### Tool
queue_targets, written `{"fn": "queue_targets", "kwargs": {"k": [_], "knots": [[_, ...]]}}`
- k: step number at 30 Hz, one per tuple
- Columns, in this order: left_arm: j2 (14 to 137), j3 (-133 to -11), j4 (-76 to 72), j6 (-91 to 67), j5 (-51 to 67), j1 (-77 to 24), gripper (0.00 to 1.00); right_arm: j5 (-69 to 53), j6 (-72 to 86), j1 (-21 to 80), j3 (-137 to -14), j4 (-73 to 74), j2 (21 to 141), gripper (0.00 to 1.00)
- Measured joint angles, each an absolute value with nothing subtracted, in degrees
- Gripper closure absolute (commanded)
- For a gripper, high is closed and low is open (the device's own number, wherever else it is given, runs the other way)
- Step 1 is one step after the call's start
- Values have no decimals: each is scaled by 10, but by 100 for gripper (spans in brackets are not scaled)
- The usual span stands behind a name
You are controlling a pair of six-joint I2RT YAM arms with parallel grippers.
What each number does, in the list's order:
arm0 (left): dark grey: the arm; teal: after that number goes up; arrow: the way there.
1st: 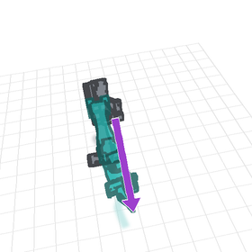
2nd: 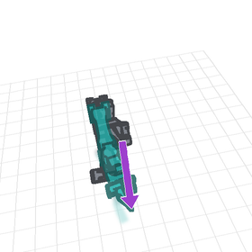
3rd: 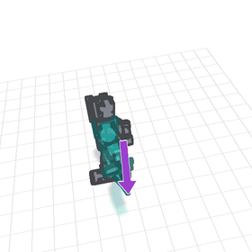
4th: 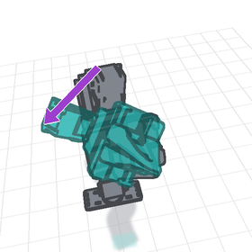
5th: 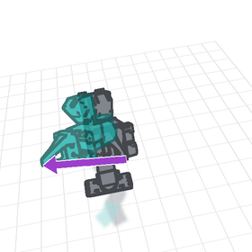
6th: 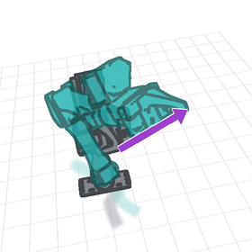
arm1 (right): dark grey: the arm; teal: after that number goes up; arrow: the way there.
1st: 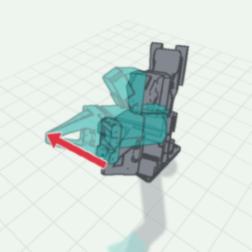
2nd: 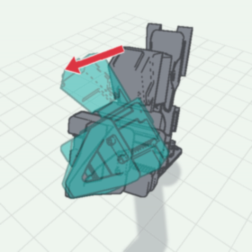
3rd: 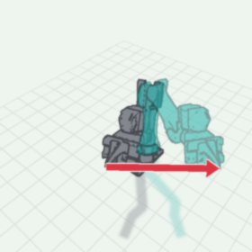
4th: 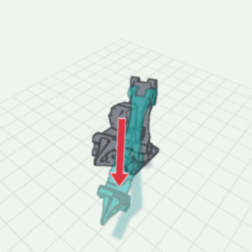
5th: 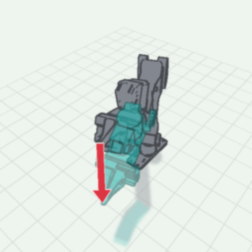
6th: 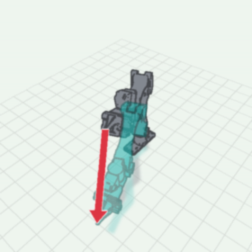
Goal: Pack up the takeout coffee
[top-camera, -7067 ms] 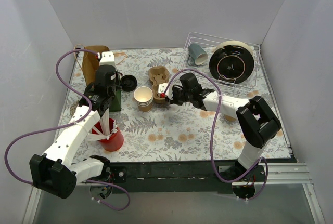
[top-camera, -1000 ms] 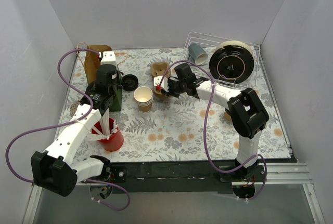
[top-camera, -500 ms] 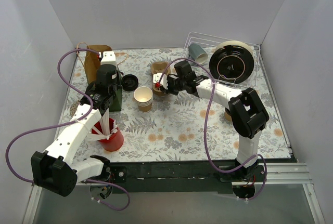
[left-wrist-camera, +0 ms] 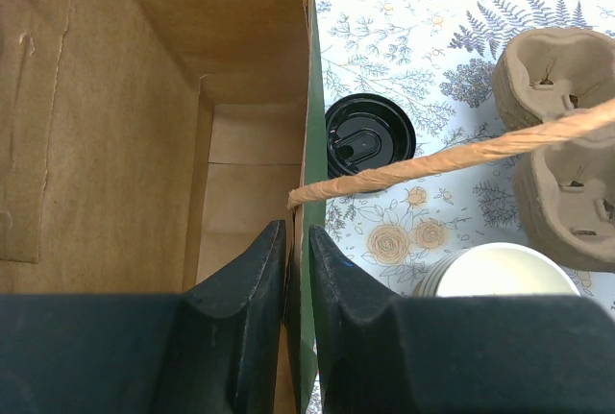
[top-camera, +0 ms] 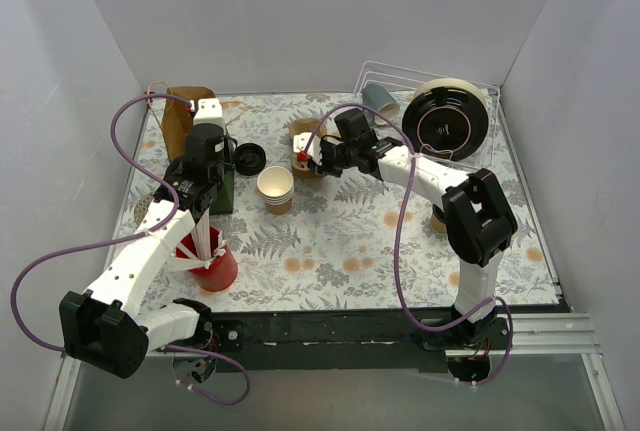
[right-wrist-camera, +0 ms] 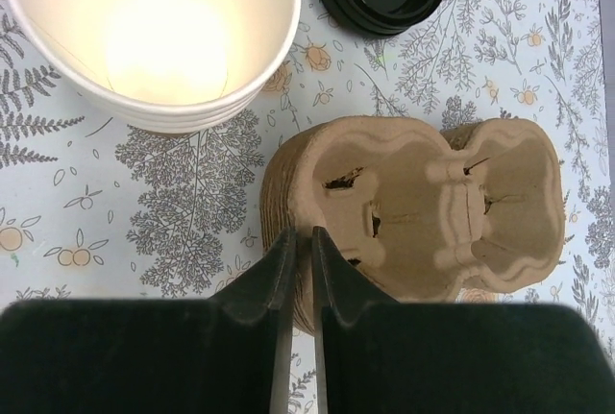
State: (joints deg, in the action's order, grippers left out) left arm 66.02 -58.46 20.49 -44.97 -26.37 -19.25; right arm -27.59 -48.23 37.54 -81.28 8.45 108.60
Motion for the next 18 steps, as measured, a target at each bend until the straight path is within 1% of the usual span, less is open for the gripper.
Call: {"fn": "queue_targets", "kwargs": {"k": [9, 15, 16, 18], "knots": [[662, -585, 205, -449, -264, -192, 84, -313, -485, 370, -904, 154, 1110, 99], [663, -585, 205, -449, -264, -192, 84, -315, -486, 368, -913, 176, 1118, 99], [664, -585, 205, -449, -264, -192, 84, -315, -486, 368, -912, 178, 1118, 91], [665, -585, 205, -449, -264, -192, 84, -315, -486, 368, -906, 177, 1117, 86]]}}
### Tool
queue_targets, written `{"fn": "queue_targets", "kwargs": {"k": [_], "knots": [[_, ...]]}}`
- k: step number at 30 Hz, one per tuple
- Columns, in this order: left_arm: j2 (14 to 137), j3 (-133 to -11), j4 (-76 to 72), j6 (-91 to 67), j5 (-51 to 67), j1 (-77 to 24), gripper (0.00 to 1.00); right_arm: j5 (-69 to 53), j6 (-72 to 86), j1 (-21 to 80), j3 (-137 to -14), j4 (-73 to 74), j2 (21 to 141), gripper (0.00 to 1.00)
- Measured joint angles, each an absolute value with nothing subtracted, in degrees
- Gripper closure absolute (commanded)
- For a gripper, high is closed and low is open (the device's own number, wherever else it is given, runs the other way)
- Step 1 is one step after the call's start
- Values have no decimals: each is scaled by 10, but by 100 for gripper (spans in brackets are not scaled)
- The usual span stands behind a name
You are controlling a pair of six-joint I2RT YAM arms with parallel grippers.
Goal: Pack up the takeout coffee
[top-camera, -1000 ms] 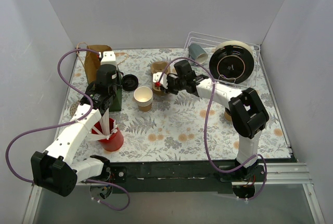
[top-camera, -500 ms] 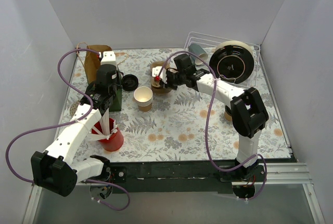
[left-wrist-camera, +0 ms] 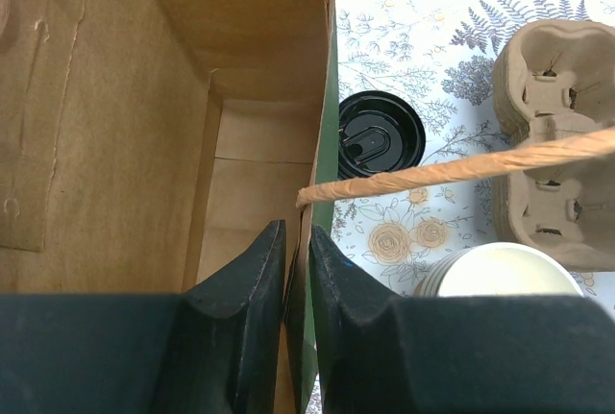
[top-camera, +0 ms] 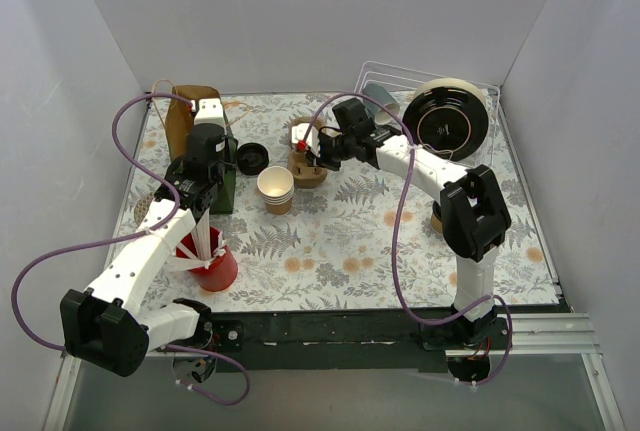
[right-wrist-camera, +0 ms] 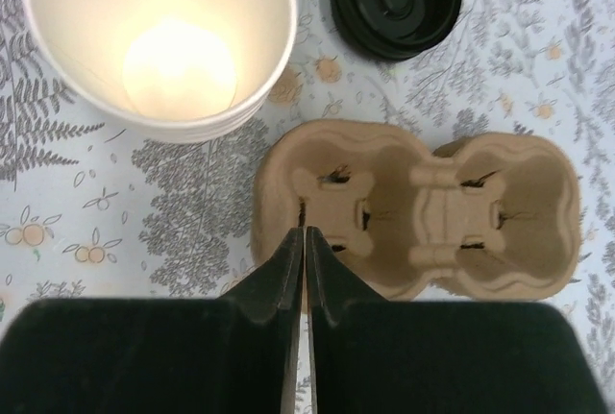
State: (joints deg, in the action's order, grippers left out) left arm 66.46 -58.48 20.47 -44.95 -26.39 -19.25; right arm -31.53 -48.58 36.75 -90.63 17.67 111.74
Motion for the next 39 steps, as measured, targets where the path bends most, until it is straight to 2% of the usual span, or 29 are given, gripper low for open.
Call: {"fn": "queue_targets", "kwargs": {"k": [4, 7, 39], "knots": [[666, -585, 205, -449, -264, -192, 84, -317, -498, 368, -872, 173, 1113, 68], [666, -585, 205, -449, -264, -192, 84, -329, -515, 368, -869, 196, 1114, 65], [670, -585, 204, -449, -264, -192, 84, -319, -525, 368, -870, 178, 1142, 60]]}}
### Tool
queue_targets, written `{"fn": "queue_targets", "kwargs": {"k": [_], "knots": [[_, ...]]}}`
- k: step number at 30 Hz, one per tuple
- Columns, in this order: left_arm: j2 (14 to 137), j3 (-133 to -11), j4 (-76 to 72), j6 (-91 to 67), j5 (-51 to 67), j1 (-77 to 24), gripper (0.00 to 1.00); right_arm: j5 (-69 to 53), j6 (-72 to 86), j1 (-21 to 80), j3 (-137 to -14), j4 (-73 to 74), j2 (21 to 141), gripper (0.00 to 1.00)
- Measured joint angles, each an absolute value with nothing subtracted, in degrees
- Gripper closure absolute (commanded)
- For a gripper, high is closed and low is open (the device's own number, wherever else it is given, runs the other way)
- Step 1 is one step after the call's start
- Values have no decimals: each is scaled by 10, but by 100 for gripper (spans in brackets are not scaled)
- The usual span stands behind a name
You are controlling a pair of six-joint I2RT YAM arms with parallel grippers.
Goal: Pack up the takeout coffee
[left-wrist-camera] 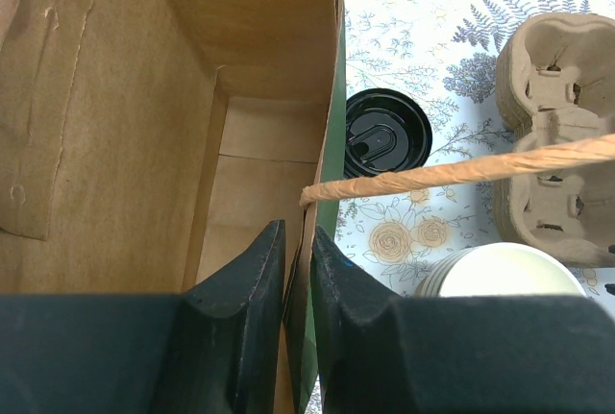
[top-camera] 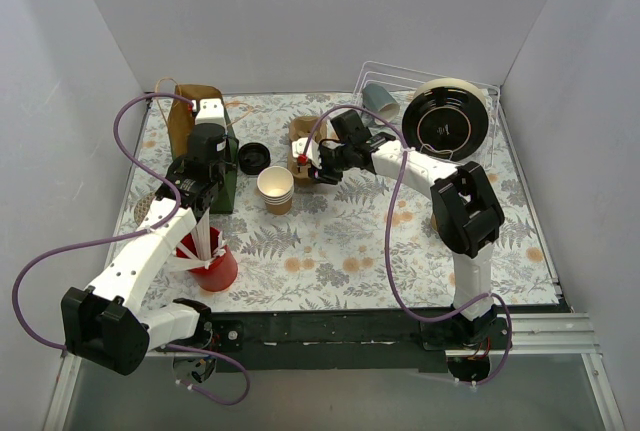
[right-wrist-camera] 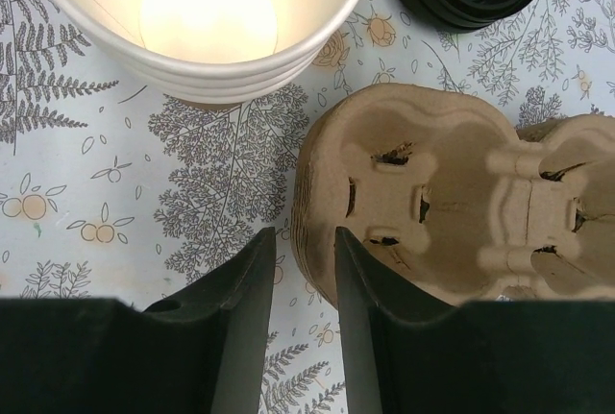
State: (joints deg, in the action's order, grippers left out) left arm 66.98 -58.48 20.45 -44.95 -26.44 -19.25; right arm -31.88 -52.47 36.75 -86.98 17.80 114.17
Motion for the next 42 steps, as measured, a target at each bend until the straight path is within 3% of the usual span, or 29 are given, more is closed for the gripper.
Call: {"fn": "queue_targets", "kwargs": {"k": [11, 18, 25, 35, 42], "knots": [[670, -585, 204, -449, -265, -192, 84, -317, -523, 368, -870, 178, 1150, 62], [670, -585, 204, -449, -266, -192, 84, -317, -523, 368, -875, 176, 1151, 83], [671, -585, 203, -449, -266, -192, 84, -316, -520, 368, -877, 176, 1152, 85], [672, -585, 203, -448, -266, -192, 84, -305, -504, 367, -874, 153, 1152, 99], [672, -585, 201, -448, -266, -192, 84, -296, -492, 367, -854, 114, 1148, 99]]}}
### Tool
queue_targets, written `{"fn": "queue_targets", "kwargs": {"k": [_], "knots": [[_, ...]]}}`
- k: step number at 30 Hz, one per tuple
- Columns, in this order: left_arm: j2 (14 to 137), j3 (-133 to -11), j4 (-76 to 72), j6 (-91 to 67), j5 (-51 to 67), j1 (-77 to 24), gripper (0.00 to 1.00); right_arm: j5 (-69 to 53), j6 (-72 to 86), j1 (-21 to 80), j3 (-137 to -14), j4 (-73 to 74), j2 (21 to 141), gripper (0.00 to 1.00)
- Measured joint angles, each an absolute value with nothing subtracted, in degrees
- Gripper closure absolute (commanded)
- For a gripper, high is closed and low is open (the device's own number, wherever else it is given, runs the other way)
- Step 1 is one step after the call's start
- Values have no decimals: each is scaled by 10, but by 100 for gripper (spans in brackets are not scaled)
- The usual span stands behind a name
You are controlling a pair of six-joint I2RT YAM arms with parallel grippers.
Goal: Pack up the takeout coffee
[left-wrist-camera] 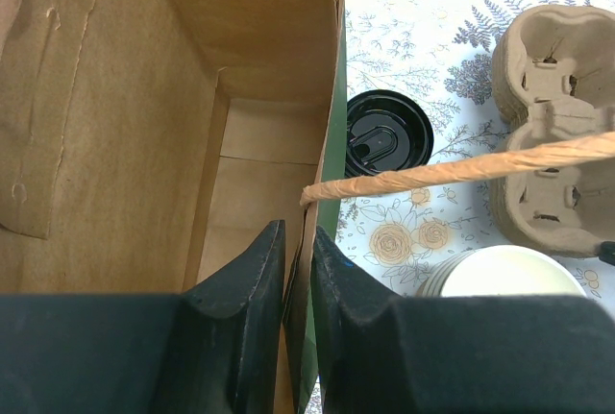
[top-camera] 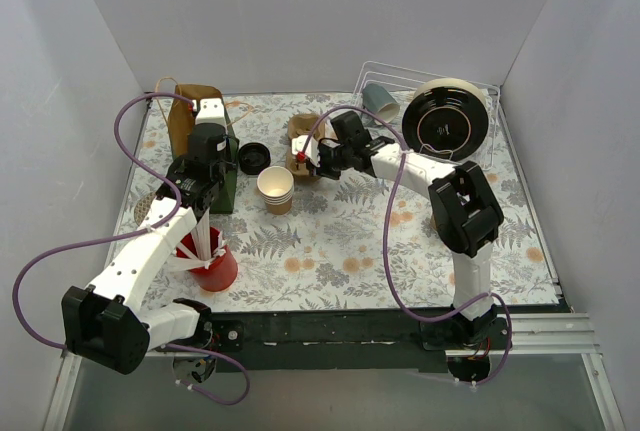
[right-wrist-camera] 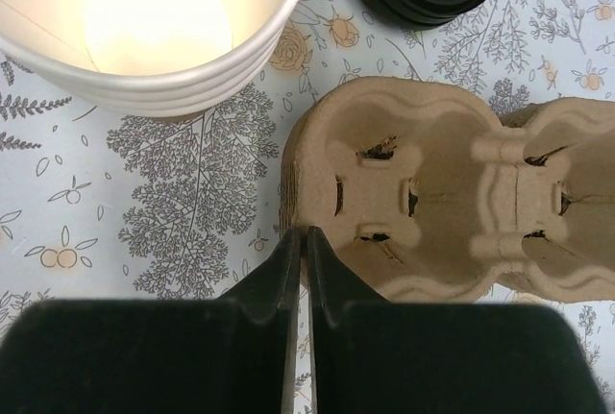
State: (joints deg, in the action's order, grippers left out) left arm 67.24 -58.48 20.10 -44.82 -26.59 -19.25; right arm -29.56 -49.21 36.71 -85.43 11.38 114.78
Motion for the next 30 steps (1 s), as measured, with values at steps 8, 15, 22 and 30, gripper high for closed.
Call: {"fn": "queue_targets", "kwargs": {"k": [8, 15, 22, 30], "knots": [[673, -585, 201, -448, -266, -192, 84, -282, -478, 367, -824, 75, 1128, 99], [673, -585, 201, -448, -266, -192, 84, -276, -469, 367, -807, 46, 1117, 99], [673, -585, 201, -448, -266, -192, 84, -261, -459, 367, -783, 14, 1107, 99], [673, -585, 201, -448, -266, -192, 84, -225, -438, 367, -720, -75, 1077, 99]]}}
